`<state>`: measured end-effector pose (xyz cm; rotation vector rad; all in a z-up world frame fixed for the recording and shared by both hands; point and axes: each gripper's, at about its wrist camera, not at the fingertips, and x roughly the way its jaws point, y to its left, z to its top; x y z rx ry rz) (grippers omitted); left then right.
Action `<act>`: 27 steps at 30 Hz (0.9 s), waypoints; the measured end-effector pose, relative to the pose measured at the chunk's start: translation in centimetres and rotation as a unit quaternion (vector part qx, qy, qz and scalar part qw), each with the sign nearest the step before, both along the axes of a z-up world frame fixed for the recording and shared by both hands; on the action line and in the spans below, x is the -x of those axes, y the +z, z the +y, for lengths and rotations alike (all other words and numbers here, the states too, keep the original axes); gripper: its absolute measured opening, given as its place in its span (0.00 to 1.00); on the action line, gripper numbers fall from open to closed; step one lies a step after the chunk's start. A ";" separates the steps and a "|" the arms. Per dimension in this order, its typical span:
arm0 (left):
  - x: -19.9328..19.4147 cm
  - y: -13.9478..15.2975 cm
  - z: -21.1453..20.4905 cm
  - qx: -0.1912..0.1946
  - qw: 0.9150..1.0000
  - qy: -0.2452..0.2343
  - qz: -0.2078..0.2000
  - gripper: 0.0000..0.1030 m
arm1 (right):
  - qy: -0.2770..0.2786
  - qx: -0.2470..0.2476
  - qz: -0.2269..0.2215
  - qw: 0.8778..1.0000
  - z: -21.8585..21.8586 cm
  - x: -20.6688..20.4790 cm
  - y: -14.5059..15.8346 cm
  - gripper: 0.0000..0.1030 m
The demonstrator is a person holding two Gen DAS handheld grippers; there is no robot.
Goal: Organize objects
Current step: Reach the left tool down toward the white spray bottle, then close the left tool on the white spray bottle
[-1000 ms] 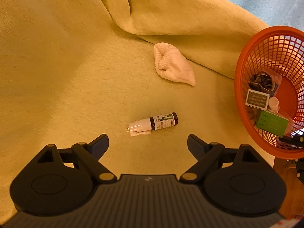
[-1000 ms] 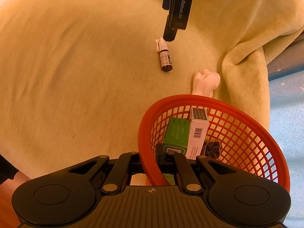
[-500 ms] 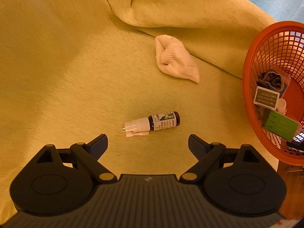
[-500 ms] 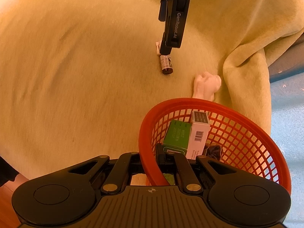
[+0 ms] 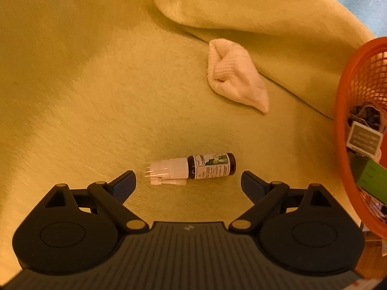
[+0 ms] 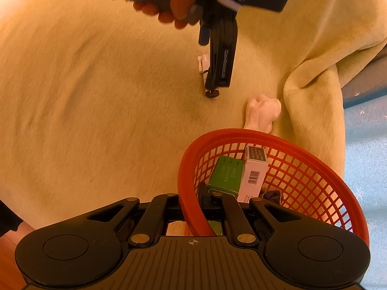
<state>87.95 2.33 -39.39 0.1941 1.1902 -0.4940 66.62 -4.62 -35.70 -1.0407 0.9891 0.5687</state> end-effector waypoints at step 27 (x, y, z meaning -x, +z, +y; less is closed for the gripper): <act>1.5 2.4 1.6 -0.012 0.999 -0.011 -0.035 0.84 | -0.009 0.003 -0.006 1.000 0.2 -0.1 -0.3 0.03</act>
